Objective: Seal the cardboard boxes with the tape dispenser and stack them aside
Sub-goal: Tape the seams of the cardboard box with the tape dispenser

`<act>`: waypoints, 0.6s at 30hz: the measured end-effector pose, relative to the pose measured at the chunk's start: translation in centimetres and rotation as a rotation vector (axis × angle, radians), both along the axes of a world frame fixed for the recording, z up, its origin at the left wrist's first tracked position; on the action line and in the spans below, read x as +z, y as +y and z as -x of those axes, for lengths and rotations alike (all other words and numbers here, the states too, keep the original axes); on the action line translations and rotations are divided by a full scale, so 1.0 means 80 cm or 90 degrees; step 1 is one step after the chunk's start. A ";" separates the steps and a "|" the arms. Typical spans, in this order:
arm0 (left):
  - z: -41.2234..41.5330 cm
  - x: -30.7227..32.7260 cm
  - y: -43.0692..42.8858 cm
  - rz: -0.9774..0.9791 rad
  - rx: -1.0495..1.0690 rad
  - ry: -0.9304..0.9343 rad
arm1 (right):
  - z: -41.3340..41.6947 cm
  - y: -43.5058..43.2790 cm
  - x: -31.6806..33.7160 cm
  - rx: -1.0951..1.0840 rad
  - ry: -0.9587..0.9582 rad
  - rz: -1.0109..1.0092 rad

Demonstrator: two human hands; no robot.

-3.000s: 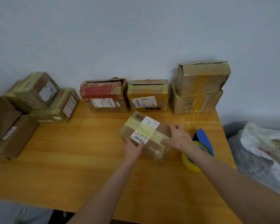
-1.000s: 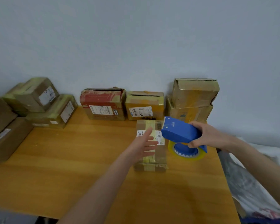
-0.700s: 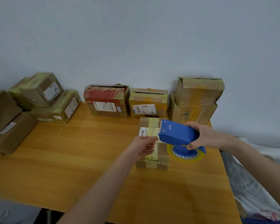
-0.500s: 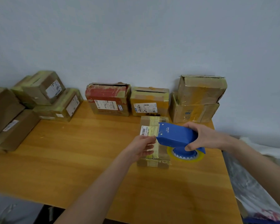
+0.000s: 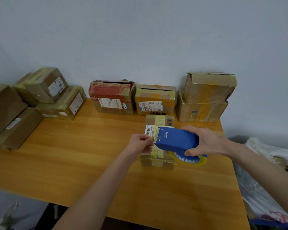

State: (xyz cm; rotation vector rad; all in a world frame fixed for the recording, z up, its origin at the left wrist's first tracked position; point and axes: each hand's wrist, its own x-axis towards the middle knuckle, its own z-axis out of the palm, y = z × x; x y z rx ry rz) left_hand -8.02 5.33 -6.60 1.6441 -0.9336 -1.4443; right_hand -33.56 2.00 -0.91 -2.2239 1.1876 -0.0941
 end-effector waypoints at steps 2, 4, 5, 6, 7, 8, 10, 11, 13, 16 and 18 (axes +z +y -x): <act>-0.019 0.000 0.005 0.000 0.022 -0.020 | 0.010 0.004 -0.002 -0.006 -0.005 -0.013; -0.048 -0.003 0.014 -0.001 0.073 -0.047 | 0.034 0.007 -0.008 -0.027 0.001 -0.030; -0.062 -0.007 0.019 -0.004 0.098 -0.060 | 0.048 0.008 -0.011 -0.039 0.011 -0.039; -0.073 -0.010 0.025 -0.009 0.112 -0.073 | 0.063 0.009 -0.016 -0.051 0.023 -0.051; -0.079 -0.014 0.031 -0.015 0.115 -0.083 | 0.075 0.011 -0.021 -0.060 0.034 -0.066; -0.079 -0.018 0.035 -0.021 0.112 -0.087 | 0.085 0.012 -0.027 -0.067 0.040 -0.082; -0.072 -0.026 0.038 -0.025 0.104 -0.094 | 0.094 0.012 -0.038 -0.073 0.048 -0.097; -0.066 -0.029 0.037 -0.023 0.103 -0.101 | 0.097 0.011 -0.043 -0.076 0.053 -0.097; -0.059 -0.035 0.034 -0.021 0.108 -0.110 | 0.098 0.009 -0.051 -0.080 0.061 -0.099; -0.058 -0.044 0.032 -0.031 0.110 -0.126 | 0.099 0.007 -0.065 -0.077 0.067 -0.115; -0.058 -0.052 0.032 -0.043 0.112 -0.130 | 0.099 0.006 -0.073 -0.079 0.063 -0.127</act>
